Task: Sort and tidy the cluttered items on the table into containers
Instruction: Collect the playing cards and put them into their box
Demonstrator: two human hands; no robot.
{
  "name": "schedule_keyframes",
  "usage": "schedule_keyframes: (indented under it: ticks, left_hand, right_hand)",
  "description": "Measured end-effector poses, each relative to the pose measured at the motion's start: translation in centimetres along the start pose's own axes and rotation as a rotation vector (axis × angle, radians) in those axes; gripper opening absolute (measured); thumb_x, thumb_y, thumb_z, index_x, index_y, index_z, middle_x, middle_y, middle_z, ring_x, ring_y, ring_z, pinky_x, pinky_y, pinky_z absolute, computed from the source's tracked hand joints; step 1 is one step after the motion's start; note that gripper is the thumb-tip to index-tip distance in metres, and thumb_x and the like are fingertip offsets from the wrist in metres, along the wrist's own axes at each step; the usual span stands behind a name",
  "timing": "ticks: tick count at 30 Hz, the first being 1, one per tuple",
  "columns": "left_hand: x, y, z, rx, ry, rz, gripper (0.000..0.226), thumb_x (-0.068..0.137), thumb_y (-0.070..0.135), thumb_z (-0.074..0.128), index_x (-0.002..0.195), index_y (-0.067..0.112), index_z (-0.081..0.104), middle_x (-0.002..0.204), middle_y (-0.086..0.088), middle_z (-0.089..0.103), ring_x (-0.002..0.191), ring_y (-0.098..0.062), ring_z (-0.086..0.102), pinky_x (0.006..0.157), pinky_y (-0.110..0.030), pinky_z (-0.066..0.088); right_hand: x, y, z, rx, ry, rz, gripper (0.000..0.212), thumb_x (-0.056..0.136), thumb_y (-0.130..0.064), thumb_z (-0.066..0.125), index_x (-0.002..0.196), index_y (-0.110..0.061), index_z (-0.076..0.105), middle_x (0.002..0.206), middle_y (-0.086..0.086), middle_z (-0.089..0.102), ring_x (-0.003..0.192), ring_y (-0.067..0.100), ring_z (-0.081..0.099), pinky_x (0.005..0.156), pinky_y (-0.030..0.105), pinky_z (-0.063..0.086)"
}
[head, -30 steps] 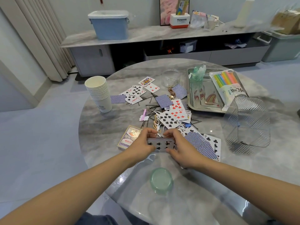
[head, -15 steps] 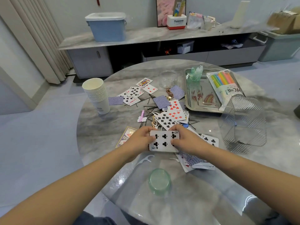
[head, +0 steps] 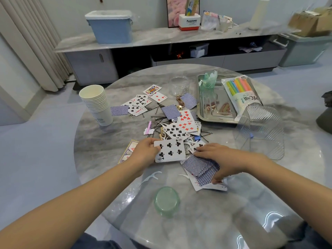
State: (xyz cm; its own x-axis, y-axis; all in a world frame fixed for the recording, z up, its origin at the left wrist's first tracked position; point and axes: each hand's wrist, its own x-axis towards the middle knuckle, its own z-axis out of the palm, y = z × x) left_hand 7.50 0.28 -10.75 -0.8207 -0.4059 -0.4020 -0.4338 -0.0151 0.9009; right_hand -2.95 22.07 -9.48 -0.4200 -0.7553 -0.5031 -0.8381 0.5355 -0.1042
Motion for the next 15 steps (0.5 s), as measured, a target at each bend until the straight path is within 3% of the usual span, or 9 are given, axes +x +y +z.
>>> schedule_keyframes:
  ticks: [10, 15]
  left_hand:
    - [0.2, 0.3, 0.7, -0.003, 0.005, -0.013, 0.023, 0.094, -0.002, 0.046, 0.095, 0.016, 0.059, 0.100, -0.013, 0.067, 0.091, -0.029, 0.065, 0.091, -0.052, 0.051]
    - [0.0, 0.4, 1.1, -0.012, 0.002, -0.011, 0.022, 0.094, -0.004, 0.044, 0.105, 0.011, 0.057, 0.101, -0.014, 0.065, 0.090, -0.028, 0.063, 0.091, -0.050, 0.051]
  right_hand:
    - [-0.6, -0.2, 0.7, -0.193, 0.216, -0.034, 0.058, 0.090, -0.046, 0.049, 0.144, -0.029, 0.034, 0.144, -0.005, 0.042, 0.125, 0.018, 0.038, 0.101, 0.033, 0.038]
    - [0.0, -0.2, 1.9, -0.249, 0.329, -0.053, 0.039, 0.090, -0.037, 0.033, 0.121, -0.023, 0.053, 0.117, -0.003, 0.063, 0.105, 0.020, 0.059, 0.083, 0.035, 0.050]
